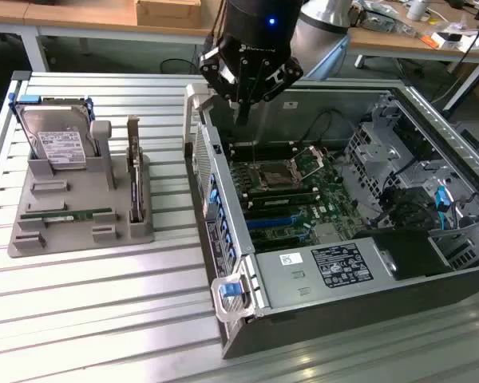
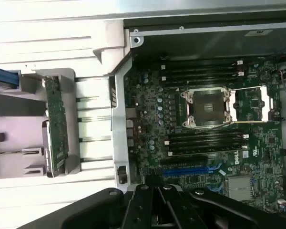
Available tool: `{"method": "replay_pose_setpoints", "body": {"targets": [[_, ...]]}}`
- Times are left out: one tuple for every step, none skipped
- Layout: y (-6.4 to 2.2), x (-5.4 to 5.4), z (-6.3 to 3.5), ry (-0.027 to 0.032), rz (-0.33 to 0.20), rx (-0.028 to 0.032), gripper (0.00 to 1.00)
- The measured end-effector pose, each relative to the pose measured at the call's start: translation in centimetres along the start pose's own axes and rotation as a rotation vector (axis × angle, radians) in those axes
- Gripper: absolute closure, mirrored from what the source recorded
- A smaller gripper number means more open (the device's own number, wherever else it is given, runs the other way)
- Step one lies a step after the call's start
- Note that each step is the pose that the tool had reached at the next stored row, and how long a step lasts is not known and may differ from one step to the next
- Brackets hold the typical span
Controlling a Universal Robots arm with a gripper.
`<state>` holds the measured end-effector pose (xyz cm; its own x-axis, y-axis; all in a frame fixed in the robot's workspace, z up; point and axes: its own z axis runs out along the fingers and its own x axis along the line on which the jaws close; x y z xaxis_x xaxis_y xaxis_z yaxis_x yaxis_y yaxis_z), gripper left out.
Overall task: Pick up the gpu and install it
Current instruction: 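Reach for the gpu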
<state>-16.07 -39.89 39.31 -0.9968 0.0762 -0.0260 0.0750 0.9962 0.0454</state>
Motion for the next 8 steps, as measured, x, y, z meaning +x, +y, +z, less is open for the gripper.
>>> {"method": "replay_pose_setpoints", "body": {"targets": [[-0.05,0.6,0.0,-0.0002,0.0,-0.0002,0.89],[-0.08,1.1,0.01,-0.0003,0.0,-0.0003,0.89],[-0.12,1.6,0.01,-0.0002,0.0,-0.0003,0.89],[-0.15,2.0,0.01,-0.0002,0.0,-0.0004,0.89],[-0.19,2.5,0.01,-0.0002,0.0,-0.0005,0.89],[-0.22,2.9,0.02,-0.0003,0.0,-0.0007,0.89],[-0.26,3.4,0.03,-0.0004,0.0,-0.0008,0.89],[-0.3,3.8,0.04,-0.0004,0.0,-0.0008,0.89]]}}
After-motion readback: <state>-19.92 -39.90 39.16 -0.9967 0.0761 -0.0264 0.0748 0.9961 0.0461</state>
